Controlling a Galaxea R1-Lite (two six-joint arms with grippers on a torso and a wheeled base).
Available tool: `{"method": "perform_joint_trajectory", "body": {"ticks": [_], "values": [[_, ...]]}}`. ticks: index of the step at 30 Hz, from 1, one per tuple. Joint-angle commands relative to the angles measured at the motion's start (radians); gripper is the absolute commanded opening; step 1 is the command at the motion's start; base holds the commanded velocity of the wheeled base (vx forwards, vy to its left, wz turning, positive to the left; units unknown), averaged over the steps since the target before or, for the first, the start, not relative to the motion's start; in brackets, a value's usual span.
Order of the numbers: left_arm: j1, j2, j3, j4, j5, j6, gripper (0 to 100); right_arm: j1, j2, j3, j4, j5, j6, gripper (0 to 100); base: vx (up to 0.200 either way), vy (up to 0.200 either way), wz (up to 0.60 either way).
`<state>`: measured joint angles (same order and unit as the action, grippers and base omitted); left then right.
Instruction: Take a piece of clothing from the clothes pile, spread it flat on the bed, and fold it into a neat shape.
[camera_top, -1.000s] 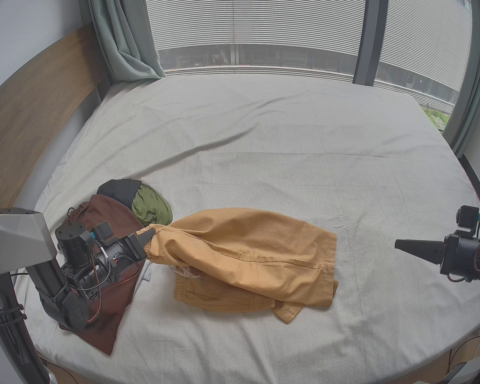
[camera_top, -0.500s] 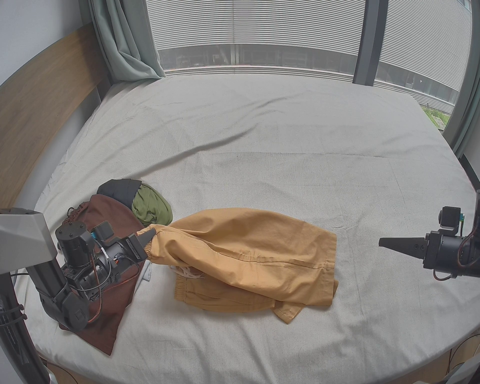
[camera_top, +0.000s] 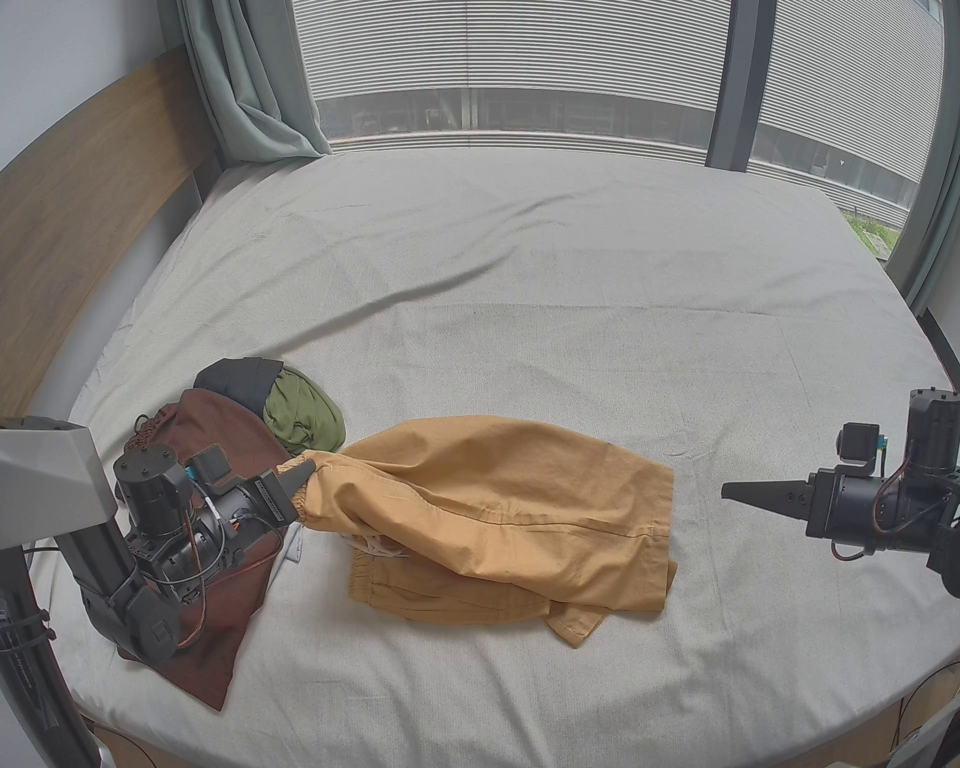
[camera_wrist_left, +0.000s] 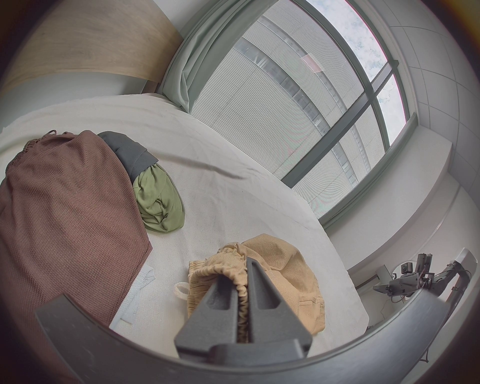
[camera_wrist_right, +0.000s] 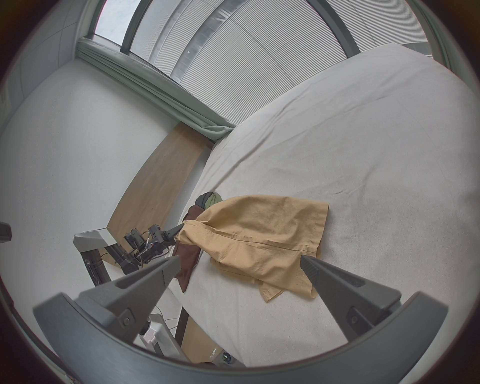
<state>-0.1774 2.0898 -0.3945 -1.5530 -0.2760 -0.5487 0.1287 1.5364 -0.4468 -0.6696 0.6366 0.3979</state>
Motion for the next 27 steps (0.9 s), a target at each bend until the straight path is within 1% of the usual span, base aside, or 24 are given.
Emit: {"method": "perform_joint_trajectory", "body": {"ticks": [1, 7, 21, 27], "values": [[0.000, 0.006, 0.000, -0.001, 0.001, 0.000, 0, 0.002, 0.100, 0.002, -0.035, 0.000, 0.006, 100, 0.000, 0.000, 0.00], [-0.002, 0.013, 0.000, -0.001, 0.001, 0.001, 0, 0.002, 0.176, -0.003, -0.090, 0.000, 0.032, 100, 0.000, 0.000, 0.00], [-0.011, 0.018, 0.003, -0.001, 0.001, 0.001, 0, 0.003, 0.390, 0.011, -0.300, 0.000, 0.030, 100, 0.000, 0.000, 0.00], [-0.017, 0.018, 0.003, -0.001, 0.001, 0.001, 0, 0.003, 0.435, 0.002, -0.340, -0.002, 0.030, 100, 0.000, 0.000, 0.00]]}}
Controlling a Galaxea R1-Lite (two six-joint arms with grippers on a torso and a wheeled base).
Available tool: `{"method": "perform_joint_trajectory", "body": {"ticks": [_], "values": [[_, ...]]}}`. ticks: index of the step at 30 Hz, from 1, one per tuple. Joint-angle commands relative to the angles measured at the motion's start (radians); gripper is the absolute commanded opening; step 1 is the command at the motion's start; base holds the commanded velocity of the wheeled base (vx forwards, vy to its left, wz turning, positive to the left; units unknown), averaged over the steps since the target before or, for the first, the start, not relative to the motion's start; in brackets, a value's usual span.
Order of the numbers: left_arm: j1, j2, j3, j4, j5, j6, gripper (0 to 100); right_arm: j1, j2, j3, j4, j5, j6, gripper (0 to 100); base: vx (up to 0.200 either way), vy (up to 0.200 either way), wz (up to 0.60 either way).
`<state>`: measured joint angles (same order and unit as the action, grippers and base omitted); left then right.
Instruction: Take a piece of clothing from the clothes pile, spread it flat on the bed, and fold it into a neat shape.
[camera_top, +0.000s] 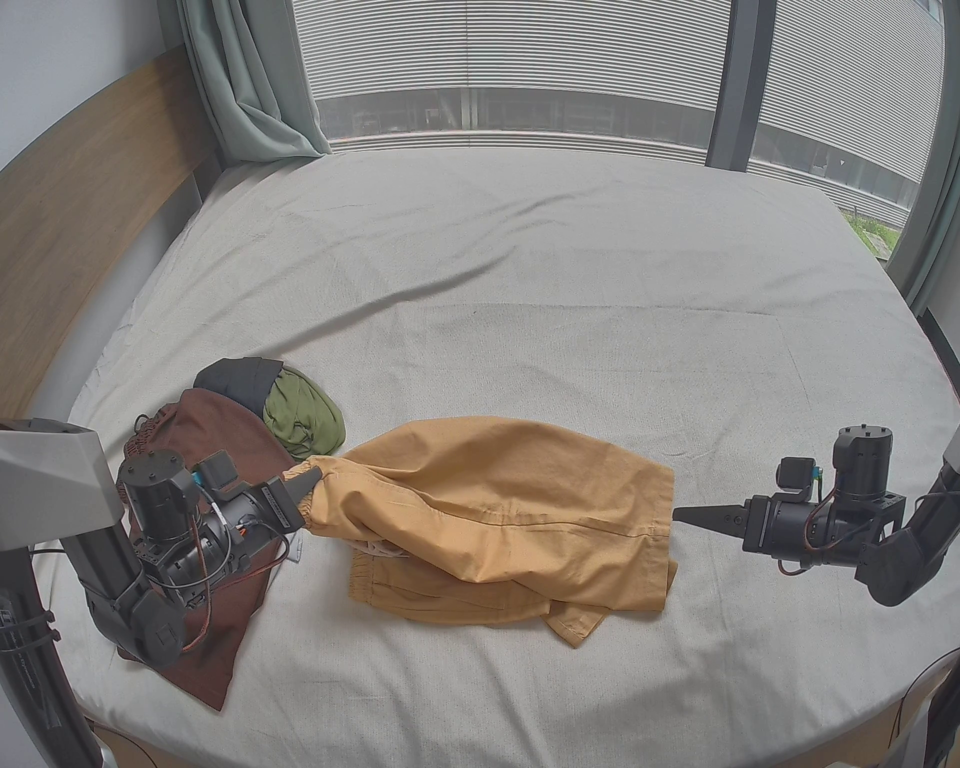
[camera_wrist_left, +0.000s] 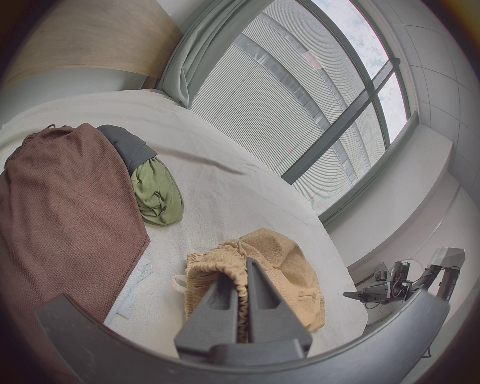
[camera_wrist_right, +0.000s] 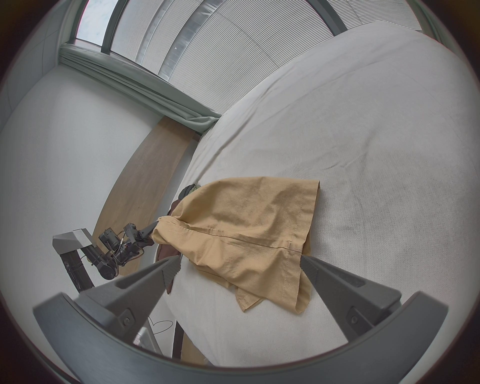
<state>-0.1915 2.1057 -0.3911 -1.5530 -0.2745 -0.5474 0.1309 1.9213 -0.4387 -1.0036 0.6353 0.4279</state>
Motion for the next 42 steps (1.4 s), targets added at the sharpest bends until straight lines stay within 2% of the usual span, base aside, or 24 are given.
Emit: {"method": "perform_joint_trajectory", "body": {"ticks": [1, 10, 13, 15, 17, 32, 42], "values": [[-0.003, 0.002, 0.000, -0.001, 0.000, 0.000, 0, 0.001, 0.059, -0.009, -0.009, 0.000, 0.000, 100, 0.000, 0.000, 0.00], [-0.003, 0.002, 0.000, -0.001, 0.000, 0.000, 0, 0.000, 0.154, -0.031, -0.089, -0.003, 0.008, 100, 0.000, 0.000, 0.00], [-0.003, 0.002, 0.000, -0.001, 0.000, 0.000, 0, 0.001, 0.170, -0.034, -0.113, -0.003, 0.029, 100, 0.000, 0.000, 0.00], [-0.003, 0.000, 0.000, -0.001, 0.000, 0.000, 0, 0.003, 0.185, -0.034, -0.159, -0.005, 0.083, 100, 0.000, 0.000, 0.00], [-0.003, 0.000, 0.000, -0.001, 0.001, 0.000, 0, 0.006, 0.202, -0.034, -0.185, -0.006, 0.098, 100, 0.000, 0.000, 0.00], [-0.003, -0.003, 0.000, -0.001, 0.000, 0.000, 0, 0.055, 0.318, -0.074, -0.228, -0.051, 0.103, 100, 0.000, 0.000, 0.00], [-0.003, -0.003, 0.000, -0.001, 0.000, 0.000, 0, 0.090, 0.374, -0.066, -0.369, -0.055, 0.135, 100, 0.000, 0.000, 0.00]]}}
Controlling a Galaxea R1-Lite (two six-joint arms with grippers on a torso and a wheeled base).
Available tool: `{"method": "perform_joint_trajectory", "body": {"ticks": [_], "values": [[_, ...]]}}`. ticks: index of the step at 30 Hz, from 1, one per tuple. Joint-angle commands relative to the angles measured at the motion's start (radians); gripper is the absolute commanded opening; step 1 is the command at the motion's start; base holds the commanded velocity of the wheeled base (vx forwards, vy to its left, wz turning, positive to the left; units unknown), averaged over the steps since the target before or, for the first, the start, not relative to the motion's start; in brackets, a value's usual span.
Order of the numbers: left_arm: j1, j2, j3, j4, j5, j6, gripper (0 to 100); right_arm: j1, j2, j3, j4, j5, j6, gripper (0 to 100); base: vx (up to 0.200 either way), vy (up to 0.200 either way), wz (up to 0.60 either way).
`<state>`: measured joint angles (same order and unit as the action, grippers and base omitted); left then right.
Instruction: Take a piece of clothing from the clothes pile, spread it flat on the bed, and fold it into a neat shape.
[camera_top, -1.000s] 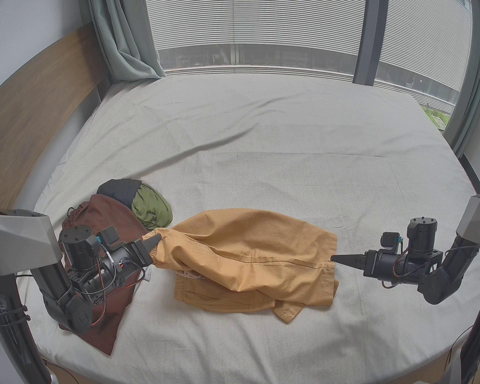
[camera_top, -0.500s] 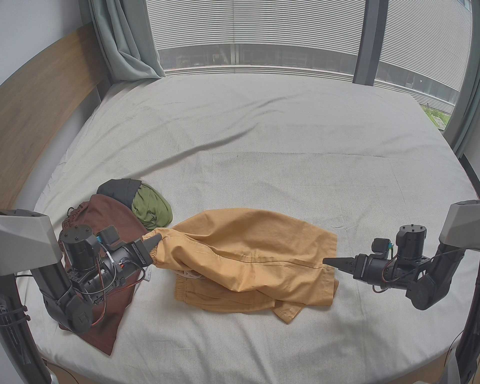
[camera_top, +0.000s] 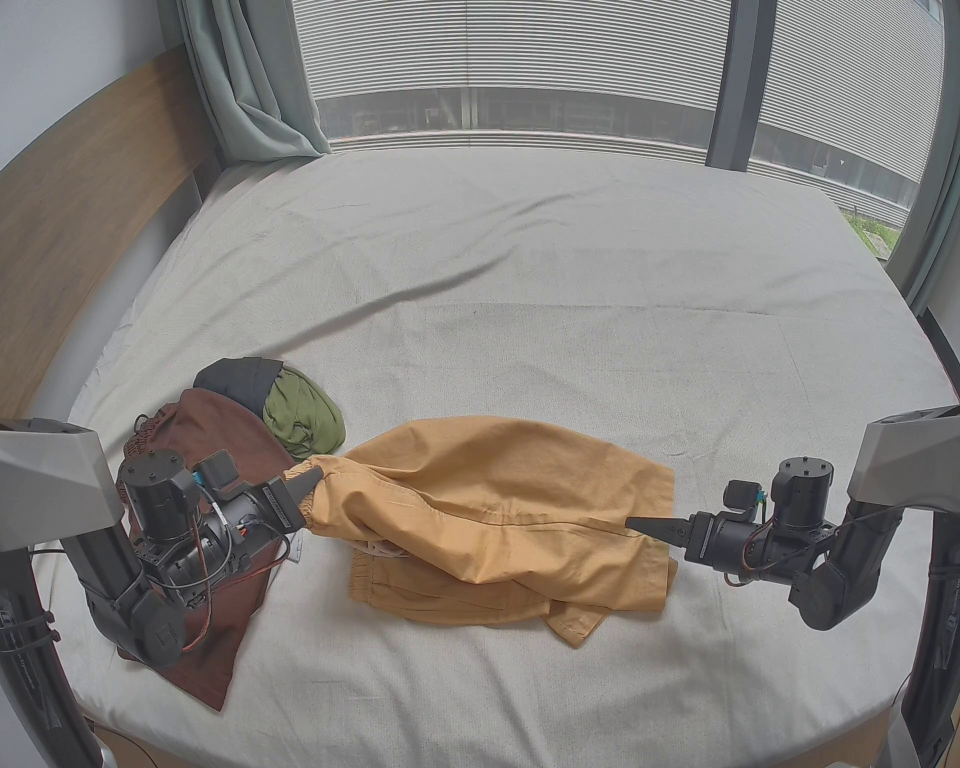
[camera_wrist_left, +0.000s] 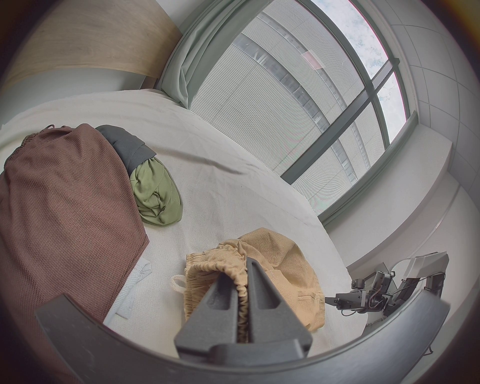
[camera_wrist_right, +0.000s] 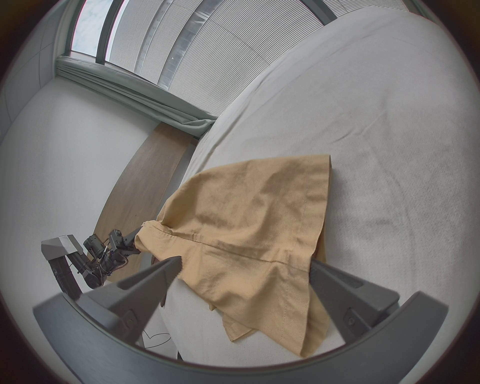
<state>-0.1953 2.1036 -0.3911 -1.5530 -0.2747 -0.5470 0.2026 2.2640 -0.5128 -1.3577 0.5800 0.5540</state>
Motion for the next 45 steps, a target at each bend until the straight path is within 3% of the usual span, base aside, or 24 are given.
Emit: {"method": "perform_joint_trajectory", "body": {"ticks": [1, 8, 13, 23, 39, 40, 45], "values": [[0.001, 0.001, 0.000, -0.001, 0.002, -0.001, 0, 0.021, 0.031, 0.011, -0.021, -0.002, 0.010, 0, 0.000, 0.000, 0.00], [0.001, 0.006, -0.002, -0.001, 0.000, -0.001, 0, 0.018, 0.020, 0.028, -0.032, -0.023, 0.007, 0, 0.000, 0.000, 0.00], [0.005, 0.019, -0.008, -0.002, 0.000, -0.001, 0, 0.000, 0.005, 0.083, -0.140, -0.008, 0.007, 0, 0.000, 0.000, 0.00], [0.011, 0.027, -0.015, -0.002, 0.000, -0.002, 0, -0.031, -0.038, 0.198, -0.182, 0.149, -0.002, 0, 0.000, 0.000, 0.00], [0.011, 0.024, -0.015, -0.002, 0.000, -0.001, 0, 0.001, 0.000, 0.184, -0.182, 0.155, -0.003, 0, 0.000, 0.000, 0.00], [0.011, 0.024, -0.015, -0.002, 0.000, -0.002, 0, 0.003, 0.002, 0.171, -0.182, 0.149, -0.003, 100, 0.000, 0.000, 0.00], [0.011, 0.021, -0.012, -0.002, 0.002, -0.002, 0, 0.006, 0.046, 0.105, -0.182, 0.127, 0.001, 100, 0.000, 0.000, 0.00]]}}
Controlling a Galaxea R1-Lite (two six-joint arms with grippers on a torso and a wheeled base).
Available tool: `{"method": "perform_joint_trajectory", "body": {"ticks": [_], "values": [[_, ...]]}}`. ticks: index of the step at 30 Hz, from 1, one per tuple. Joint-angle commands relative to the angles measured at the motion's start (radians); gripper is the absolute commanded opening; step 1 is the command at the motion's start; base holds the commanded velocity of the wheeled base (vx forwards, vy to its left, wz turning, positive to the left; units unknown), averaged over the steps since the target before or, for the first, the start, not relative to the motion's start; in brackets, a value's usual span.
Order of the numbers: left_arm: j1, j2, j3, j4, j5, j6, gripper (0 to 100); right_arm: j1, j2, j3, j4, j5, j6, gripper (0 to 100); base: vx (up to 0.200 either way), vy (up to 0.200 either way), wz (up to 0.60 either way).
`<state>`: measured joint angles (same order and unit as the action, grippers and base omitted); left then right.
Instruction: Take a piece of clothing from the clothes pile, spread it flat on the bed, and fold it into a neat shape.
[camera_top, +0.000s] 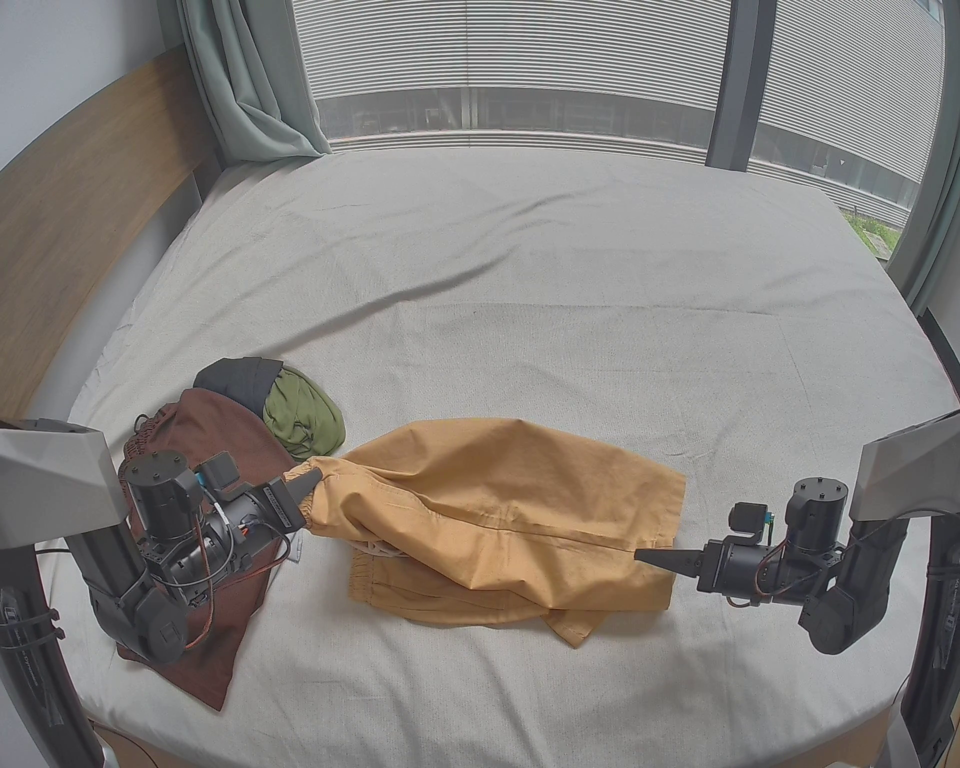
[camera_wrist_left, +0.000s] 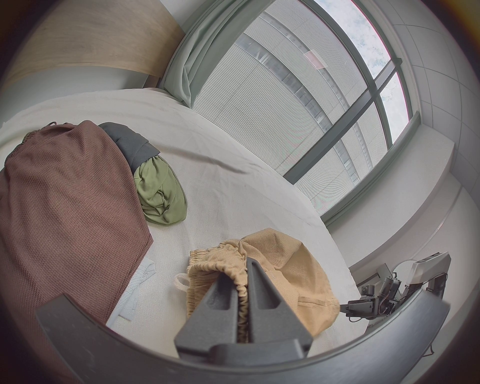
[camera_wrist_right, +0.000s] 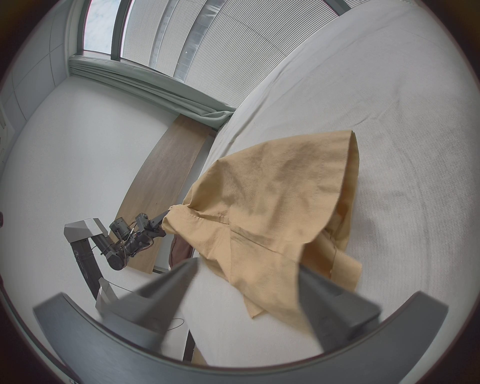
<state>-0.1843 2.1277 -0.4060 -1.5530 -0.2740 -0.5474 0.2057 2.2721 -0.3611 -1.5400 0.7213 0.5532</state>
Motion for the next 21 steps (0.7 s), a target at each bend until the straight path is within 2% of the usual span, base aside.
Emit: {"method": "perform_joint_trajectory", "body": {"ticks": [1, 15, 21], "values": [[0.000, -0.005, 0.003, -0.002, -0.001, -0.002, 0, 0.004, 0.044, -0.058, 0.000, -0.023, 0.004, 100, 0.000, 0.000, 0.00], [0.000, -0.005, 0.003, -0.002, 0.001, 0.000, 0, 0.038, 0.098, -0.122, -0.002, -0.040, 0.008, 100, 0.000, 0.000, 0.00], [0.000, -0.005, 0.001, -0.002, 0.001, 0.000, 0, 0.061, 0.116, -0.148, -0.002, -0.079, 0.008, 100, 0.000, 0.000, 0.00]]}}
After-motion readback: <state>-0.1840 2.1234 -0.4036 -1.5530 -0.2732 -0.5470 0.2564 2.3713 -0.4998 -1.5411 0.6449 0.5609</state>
